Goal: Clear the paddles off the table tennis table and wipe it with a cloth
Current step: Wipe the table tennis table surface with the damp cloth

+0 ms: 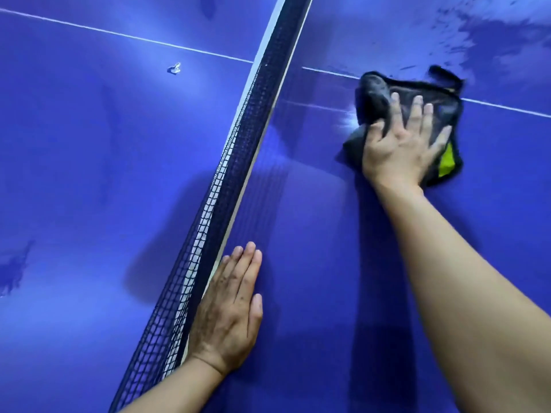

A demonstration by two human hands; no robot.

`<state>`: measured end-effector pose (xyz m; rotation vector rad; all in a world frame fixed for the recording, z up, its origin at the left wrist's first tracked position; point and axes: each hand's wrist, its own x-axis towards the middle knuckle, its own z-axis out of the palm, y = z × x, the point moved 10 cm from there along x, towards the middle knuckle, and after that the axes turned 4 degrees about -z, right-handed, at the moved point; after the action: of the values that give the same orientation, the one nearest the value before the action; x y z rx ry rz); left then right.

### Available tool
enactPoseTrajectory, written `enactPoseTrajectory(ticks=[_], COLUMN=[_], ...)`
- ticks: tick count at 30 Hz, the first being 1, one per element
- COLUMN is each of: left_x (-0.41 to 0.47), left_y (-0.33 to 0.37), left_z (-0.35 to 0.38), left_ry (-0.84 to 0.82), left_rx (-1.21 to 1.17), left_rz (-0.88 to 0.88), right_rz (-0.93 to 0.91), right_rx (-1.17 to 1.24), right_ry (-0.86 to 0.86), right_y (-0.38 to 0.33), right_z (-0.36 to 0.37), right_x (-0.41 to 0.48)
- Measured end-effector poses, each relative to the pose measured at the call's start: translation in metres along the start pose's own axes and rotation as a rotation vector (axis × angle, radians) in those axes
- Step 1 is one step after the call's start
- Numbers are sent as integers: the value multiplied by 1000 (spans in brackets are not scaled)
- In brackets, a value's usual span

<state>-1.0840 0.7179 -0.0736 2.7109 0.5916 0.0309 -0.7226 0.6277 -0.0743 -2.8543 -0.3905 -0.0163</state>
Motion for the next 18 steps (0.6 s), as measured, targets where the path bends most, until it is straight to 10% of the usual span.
enactPoseTrajectory(ticks=[5, 11, 18], left_x=[0, 0, 0], left_y=[0, -1, -2], left_z=[0, -1, -2], left_ry=[16, 25, 39], left_rx=[-25, -10, -3], left_rz=[-14, -21, -28], right_rz=[97, -294, -410], right_rx=[-13, 33, 74], right_ry=[19, -84, -121], right_y=[3, -143, -134], right_z=[-2, 41, 35], right_x=[0, -30, -74])
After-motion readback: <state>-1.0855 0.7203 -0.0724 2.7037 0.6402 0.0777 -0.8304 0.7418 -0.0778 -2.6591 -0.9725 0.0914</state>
